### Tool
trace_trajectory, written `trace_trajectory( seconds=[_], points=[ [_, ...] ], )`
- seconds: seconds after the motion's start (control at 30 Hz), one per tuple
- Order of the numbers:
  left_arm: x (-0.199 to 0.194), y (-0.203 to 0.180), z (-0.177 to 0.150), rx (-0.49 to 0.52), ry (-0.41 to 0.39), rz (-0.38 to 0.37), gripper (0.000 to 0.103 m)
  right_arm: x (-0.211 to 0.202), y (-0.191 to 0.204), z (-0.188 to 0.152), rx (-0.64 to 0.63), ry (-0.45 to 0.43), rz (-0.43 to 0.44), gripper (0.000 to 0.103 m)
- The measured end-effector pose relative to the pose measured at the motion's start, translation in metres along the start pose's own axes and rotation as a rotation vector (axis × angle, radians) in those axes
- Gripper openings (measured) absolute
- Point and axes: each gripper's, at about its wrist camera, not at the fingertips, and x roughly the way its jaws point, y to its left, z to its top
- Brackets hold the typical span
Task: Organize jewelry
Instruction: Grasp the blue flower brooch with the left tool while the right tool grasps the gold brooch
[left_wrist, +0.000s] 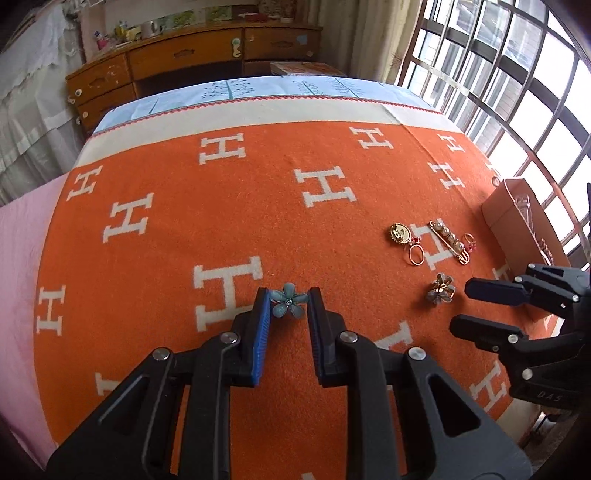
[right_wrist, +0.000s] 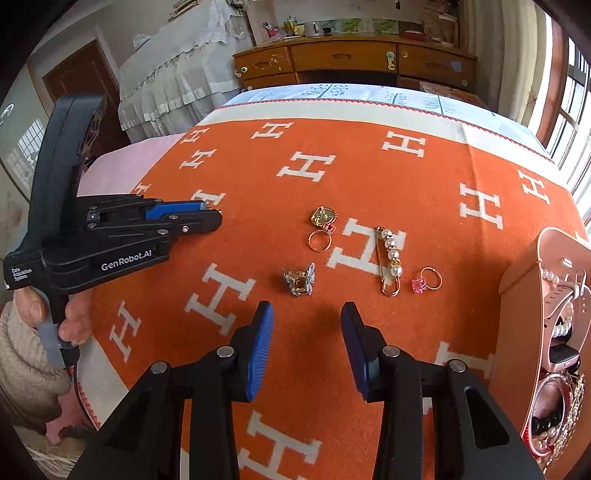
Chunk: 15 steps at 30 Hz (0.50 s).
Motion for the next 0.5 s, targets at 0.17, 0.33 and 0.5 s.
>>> trace_trajectory(
  seconds=[0.17, 0.33, 0.5],
  points=[
    [-0.017, 0.006, -0.01, -0.086, -0.004, -0.02, 0.017, 0.007, 0.003, 0.005, -0.004, -0.003, -0.003, 0.038],
    [-0.031, 0.003, -0.019, -0.107, -0.025, -0.025, 0.017, 0.014, 0.008, 0.012, -0.018, -0.008, -0.011, 0.034],
    [-0.036, -0.006, -0.026, -0.104, -0.024, -0.035, 0.017, 0.021, 0.011, 0.016, -0.022, -0.019, -0.025, 0.03]
  ],
)
